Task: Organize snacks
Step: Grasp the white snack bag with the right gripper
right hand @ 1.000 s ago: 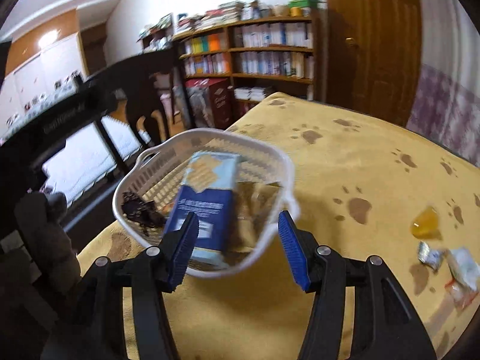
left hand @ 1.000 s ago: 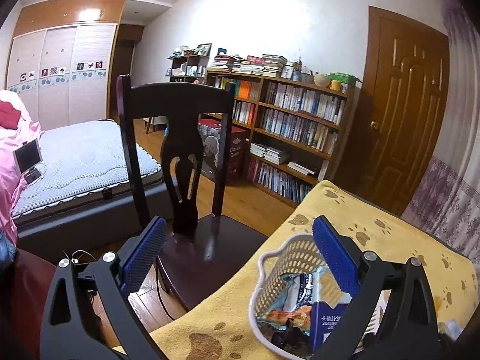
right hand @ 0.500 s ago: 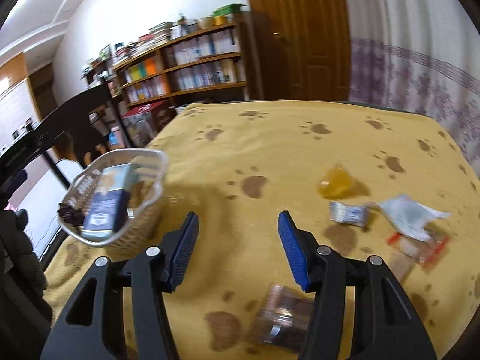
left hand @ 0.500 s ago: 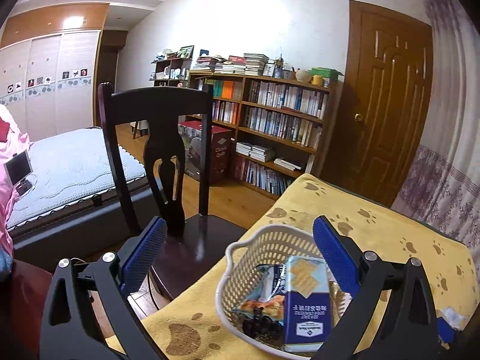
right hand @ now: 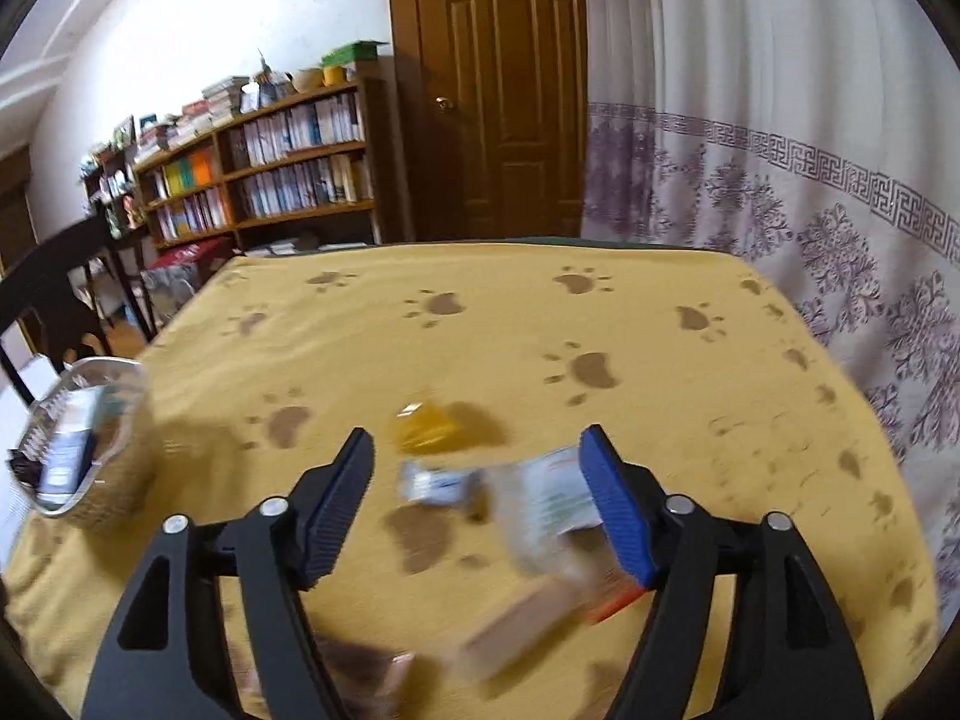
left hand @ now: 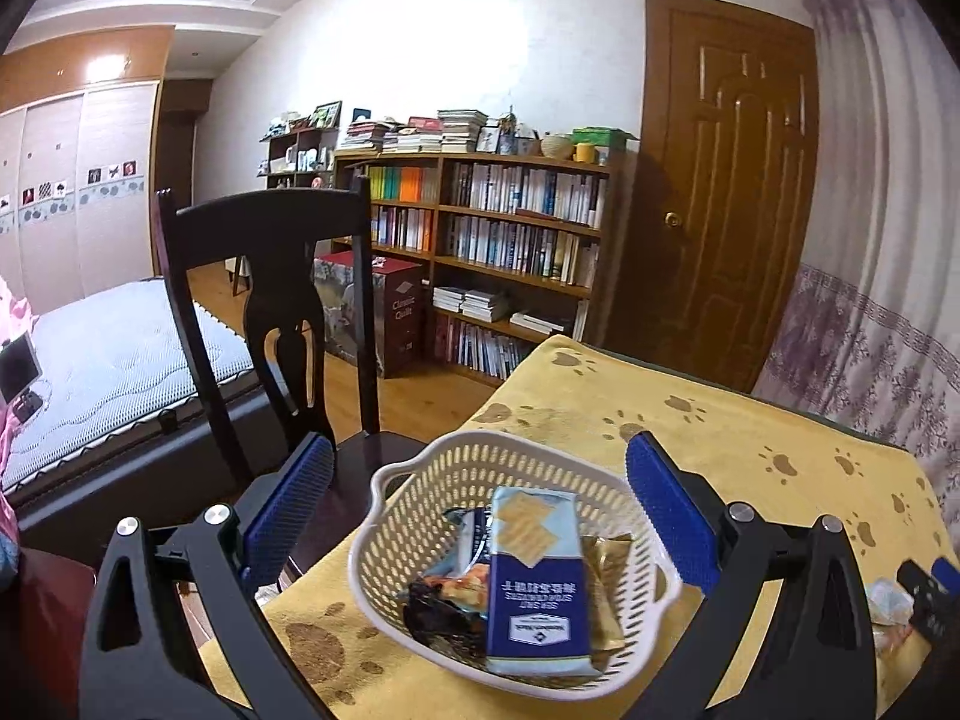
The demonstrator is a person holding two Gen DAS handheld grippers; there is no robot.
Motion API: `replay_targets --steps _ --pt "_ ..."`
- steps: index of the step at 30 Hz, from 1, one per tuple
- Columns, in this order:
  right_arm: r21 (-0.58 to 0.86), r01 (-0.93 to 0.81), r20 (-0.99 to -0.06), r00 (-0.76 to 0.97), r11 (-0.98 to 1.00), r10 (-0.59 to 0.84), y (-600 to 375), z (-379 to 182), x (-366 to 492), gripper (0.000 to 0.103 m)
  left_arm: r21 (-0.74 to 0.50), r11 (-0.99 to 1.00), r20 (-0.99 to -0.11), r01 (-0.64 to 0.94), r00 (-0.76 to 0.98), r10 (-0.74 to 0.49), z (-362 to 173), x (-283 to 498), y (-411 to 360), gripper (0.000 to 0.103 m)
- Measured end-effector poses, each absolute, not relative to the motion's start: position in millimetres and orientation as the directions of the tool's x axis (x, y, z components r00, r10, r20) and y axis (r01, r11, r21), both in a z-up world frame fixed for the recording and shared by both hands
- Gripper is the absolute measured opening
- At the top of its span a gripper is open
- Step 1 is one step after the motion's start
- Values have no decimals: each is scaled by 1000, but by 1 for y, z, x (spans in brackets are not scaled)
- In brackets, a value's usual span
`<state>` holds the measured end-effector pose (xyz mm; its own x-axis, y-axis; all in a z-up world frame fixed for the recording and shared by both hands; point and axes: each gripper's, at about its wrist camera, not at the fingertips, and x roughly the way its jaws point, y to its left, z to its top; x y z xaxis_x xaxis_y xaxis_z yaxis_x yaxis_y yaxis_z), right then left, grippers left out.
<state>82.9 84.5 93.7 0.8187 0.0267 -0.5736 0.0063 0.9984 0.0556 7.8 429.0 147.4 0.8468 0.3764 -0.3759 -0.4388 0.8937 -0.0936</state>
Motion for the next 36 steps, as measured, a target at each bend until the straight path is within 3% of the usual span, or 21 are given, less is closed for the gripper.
replay_targets --steps 3,7,15,16,20,25,36 --pt "31 2 -595 803 1000 17 72 89 99 83 -80 901 -372 -426 852 369 148 9 420 100" --pt "79 -16 -680 731 997 66 55 68 126 84 -61 916 -360 -397 864 351 150 8 405 100" --pt "56 -3 -753 656 998 44 48 32 147 84 -19 938 -375 -347 872 315 144 13 381 100" --pt "56 3 -760 648 998 41 46 29 149 82 -19 939 -379 -342 872 310 143 13 379 100" --pt "78 23 -779 626 997 46 42 23 154 56 -10 944 -378 -331 875 303 145 13 371 100" --pt "124 26 -753 653 992 77 37 26 148 39 9 949 -374 -315 879 295 146 16 359 100" --pt "206 55 -683 723 977 104 15 42 114 36 73 971 -390 -229 889 239 140 32 314 100"
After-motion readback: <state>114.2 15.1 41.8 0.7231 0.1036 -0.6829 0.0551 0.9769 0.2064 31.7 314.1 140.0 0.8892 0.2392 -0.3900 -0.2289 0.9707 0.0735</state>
